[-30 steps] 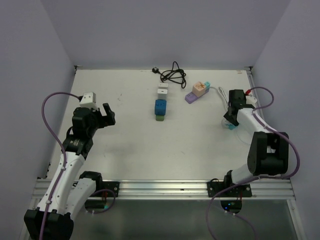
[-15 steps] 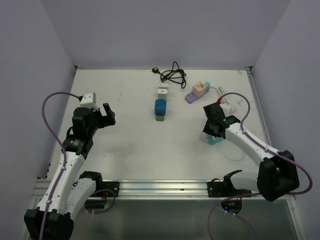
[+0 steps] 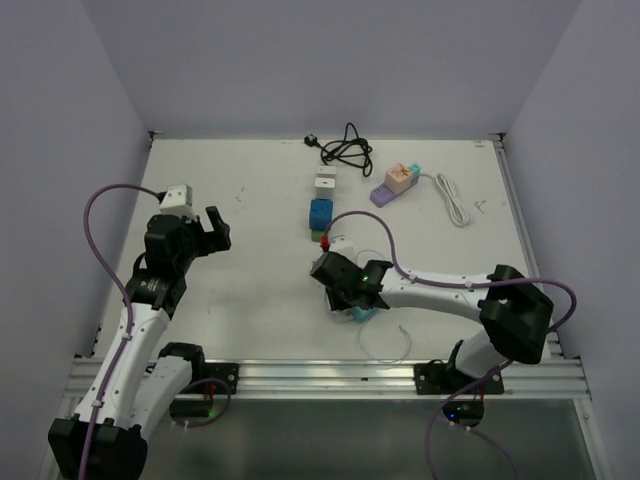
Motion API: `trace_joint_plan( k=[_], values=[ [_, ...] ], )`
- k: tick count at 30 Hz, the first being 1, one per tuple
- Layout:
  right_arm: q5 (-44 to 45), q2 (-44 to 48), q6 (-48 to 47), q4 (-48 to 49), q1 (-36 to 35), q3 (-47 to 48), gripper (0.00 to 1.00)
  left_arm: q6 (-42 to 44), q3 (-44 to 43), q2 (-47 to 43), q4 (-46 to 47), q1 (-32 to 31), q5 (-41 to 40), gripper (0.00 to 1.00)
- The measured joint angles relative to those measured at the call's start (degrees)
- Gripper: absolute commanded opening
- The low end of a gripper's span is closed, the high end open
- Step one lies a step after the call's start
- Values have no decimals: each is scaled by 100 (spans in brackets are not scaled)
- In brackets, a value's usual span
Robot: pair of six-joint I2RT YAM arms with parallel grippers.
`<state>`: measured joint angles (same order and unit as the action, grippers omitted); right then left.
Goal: Pull the plug off the socket
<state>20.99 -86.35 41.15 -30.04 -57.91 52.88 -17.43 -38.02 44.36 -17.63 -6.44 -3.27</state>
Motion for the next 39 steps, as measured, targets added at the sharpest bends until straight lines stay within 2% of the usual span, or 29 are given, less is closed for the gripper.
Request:
trace_joint_plan(
  k=[4, 7, 8, 10, 11, 13, 17, 24, 28, 33, 36, 39],
  values=[
    [-127, -603, -341, 162, -881, 616, 8, 0, 0, -2, -2, 0, -2, 99],
    [-273, -918, -632, 330, -1169, 968, 26, 0, 0, -15, -2, 0, -9, 100],
    [-282, -986, -728, 341, -1198, 1058, 39, 0, 0, -33, -4, 0, -15, 100],
    [-254, -1080, -885, 343, -1187, 1224, 51, 0, 0, -79, -4, 0, -20, 100],
    [-240, -1104, -964, 337, -1172, 1318, 61, -2, 0, -109, -4, 0, -20, 100],
    [-219, -1110, -1095, 293, -1143, 1541, 71, -2, 0, -160, -2, 0, -20, 100],
    [-236, -1069, -1202, 232, -1130, 1954, 80, -2, 0, -190, -2, 0, -13, 100],
    [-238, -422, -1012, -437, -1141, 2011, 81, -2, 2, -190, -2, 0, 2, 100],
    [-203, 343, -822, -752, -1141, 1799, 79, -2, 4, -188, -2, 0, 7, 100],
    [170, 1329, -439, -1150, -1115, 1322, 73, -2, 28, -181, 15, 0, 105, 100],
    [330, 1565, -83, -1338, -822, 949, 68, 0, 61, -160, 72, 0, 319, 100],
    [232, 1692, 227, -1266, -205, 267, 66, 0, 98, -114, 131, 0, 557, 100]
  ],
)
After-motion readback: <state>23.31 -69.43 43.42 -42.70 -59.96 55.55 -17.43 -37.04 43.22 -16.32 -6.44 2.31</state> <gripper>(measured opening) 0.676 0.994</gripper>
